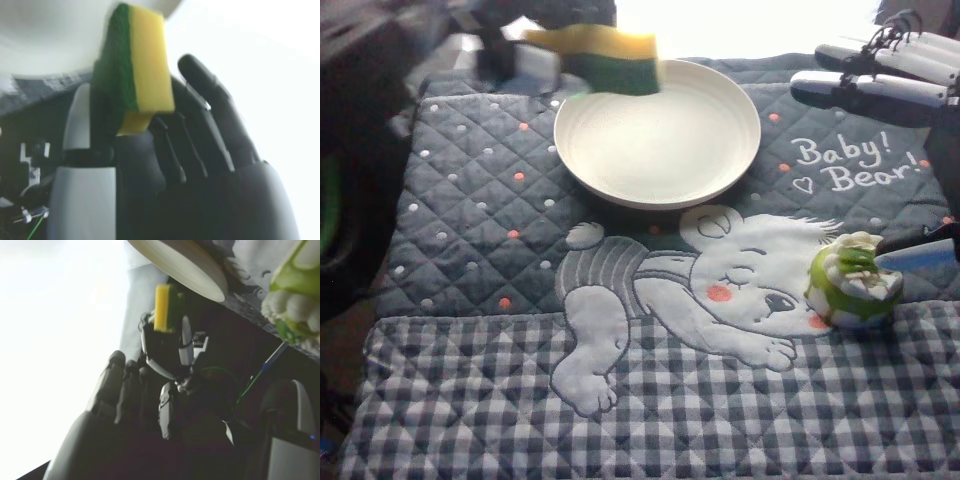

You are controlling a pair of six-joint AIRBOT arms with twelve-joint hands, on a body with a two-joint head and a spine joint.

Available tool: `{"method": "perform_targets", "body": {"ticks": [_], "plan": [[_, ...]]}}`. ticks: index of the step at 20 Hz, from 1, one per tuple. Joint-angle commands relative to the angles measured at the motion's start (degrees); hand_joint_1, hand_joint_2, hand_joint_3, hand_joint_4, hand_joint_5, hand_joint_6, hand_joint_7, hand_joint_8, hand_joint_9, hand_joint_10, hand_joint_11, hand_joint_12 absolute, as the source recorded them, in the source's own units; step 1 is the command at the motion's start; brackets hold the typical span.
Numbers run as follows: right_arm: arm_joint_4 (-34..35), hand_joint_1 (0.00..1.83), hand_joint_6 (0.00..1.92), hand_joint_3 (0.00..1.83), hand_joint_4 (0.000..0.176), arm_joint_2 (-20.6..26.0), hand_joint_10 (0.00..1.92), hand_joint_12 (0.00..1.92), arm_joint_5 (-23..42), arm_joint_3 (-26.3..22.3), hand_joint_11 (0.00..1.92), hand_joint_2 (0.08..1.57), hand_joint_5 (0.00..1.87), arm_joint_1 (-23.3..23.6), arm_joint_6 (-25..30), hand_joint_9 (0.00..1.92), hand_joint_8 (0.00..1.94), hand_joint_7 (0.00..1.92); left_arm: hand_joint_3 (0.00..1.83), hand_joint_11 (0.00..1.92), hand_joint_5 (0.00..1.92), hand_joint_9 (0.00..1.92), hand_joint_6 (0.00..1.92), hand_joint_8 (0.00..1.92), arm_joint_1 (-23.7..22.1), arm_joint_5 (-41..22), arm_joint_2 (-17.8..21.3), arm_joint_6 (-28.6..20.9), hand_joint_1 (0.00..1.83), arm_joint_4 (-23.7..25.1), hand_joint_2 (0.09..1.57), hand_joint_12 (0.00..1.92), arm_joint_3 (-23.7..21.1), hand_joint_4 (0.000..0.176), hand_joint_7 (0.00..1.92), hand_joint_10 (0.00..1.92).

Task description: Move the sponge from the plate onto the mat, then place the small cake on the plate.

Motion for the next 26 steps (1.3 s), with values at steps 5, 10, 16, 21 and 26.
{"method": "perform_targets", "body": {"ticks": [5, 10, 16, 21, 26], "plan": [[2.74, 0.8, 0.01, 0.01, 0.174, 0.71, 0.0, 0.0, 6.68, -0.3, 0.01, 0.91, 0.12, 0.88, 0.23, 0.0, 0.0, 0.0, 0.0, 0.57, 1.05, 0.9, 0.6, 1.15, 12.81, -16.11, 6.3, -24.92, 1.27, 9.46, 1.1, 1.66, -3.46, 0.0, 1.04, 1.05], [2.93, 0.67, 0.0, 0.01, 0.157, 0.71, 0.0, 0.04, 6.32, -0.38, 0.07, 0.96, 0.13, 0.87, 0.26, 0.0, 0.0, 0.02, 0.0, 0.82, 1.12, 1.17, 0.48, 0.96, 16.2, -11.13, 6.57, -15.32, 1.29, 8.99, 1.06, 1.45, -8.15, 0.0, 1.14, 0.66], [2.82, 0.66, 0.0, 0.0, 0.176, 0.71, 0.0, 0.54, 6.03, -0.59, 0.0, 0.94, 0.12, 0.83, 0.5, 0.05, 0.0, 0.04, 0.0, 0.08, 0.55, 0.62, 0.01, 0.02, 16.36, -7.23, 7.38, 2.82, 0.84, 1.49, 0.89, 0.98, -11.97, 0.051, 0.67, 0.08], [1.29, 0.63, 0.0, 0.0, 0.173, 0.88, 0.0, 0.41, 7.89, -1.87, 0.0, 0.94, 0.17, 0.85, 1.23, 0.09, 0.0, 0.11, 0.0, 0.0, 0.21, 0.29, 0.0, 0.0, 16.42, -11.61, 9.95, 7.44, 0.66, -0.53, 0.87, 0.64, -14.84, 0.127, 0.25, 0.0], [-2.26, 0.67, 0.0, 0.0, 0.176, 0.56, 0.01, 0.81, 6.7, -3.54, 0.0, 0.82, 0.13, 0.36, 1.49, 0.16, 0.0, 0.1, 0.0, 0.0, 0.08, 0.0, 0.01, 0.0, 18.24, -17.35, 12.84, 16.61, 0.59, -7.91, 0.77, 0.01, -18.34, 0.157, 0.0, 0.0]]}}
